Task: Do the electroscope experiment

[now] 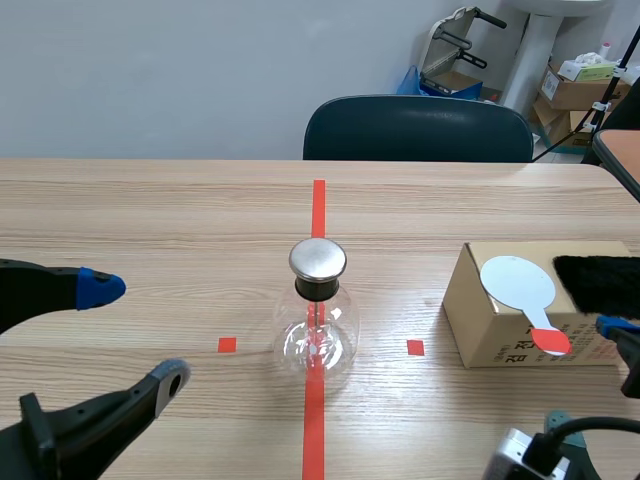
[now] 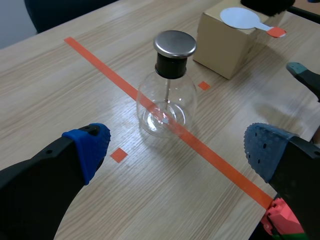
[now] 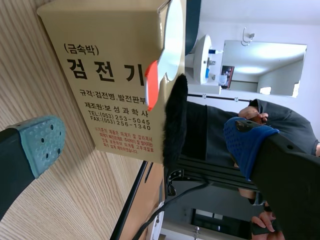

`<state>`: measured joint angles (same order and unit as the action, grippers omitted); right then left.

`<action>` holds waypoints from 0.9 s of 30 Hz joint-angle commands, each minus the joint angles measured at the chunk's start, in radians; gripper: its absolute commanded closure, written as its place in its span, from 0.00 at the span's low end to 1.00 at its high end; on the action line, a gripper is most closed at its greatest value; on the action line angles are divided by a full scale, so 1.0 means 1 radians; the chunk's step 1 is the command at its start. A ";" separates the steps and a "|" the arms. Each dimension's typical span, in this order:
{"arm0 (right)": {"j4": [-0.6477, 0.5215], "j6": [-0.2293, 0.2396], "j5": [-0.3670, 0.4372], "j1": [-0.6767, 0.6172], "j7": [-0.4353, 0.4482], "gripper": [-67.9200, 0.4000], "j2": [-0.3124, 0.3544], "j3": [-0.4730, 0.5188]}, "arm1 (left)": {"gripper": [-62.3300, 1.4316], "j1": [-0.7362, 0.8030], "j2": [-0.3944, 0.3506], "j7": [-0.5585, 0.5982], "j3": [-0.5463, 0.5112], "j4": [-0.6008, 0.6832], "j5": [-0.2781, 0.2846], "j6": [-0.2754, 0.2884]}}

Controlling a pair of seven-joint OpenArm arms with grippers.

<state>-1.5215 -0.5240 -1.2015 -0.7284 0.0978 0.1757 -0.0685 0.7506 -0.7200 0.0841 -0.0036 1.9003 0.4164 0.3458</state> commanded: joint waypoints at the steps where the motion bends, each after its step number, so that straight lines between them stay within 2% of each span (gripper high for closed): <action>1: -0.006 -0.012 0.000 0.018 0.011 0.00 0.015 0.007 | 0.08 0.000 -0.011 0.028 0.010 0.023 0.006 0.006; 16: 0.074 -0.007 0.008 0.119 0.221 0.00 0.019 0.063 | 0.08 0.023 -0.134 0.207 0.102 0.023 0.010 0.007; 19: 0.085 -0.006 0.009 0.145 0.244 0.00 0.018 0.081 | 0.08 0.034 -0.151 0.246 0.110 0.023 0.010 0.003; 27: 0.145 0.001 0.009 0.206 0.267 0.00 0.021 0.084 | 0.08 0.034 -0.160 0.250 0.121 0.023 0.010 0.001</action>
<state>-1.3670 -0.5121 -1.1973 -0.5274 0.3656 0.1802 0.0113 0.7815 -0.8787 0.3172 0.1055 1.9003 0.4175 0.3443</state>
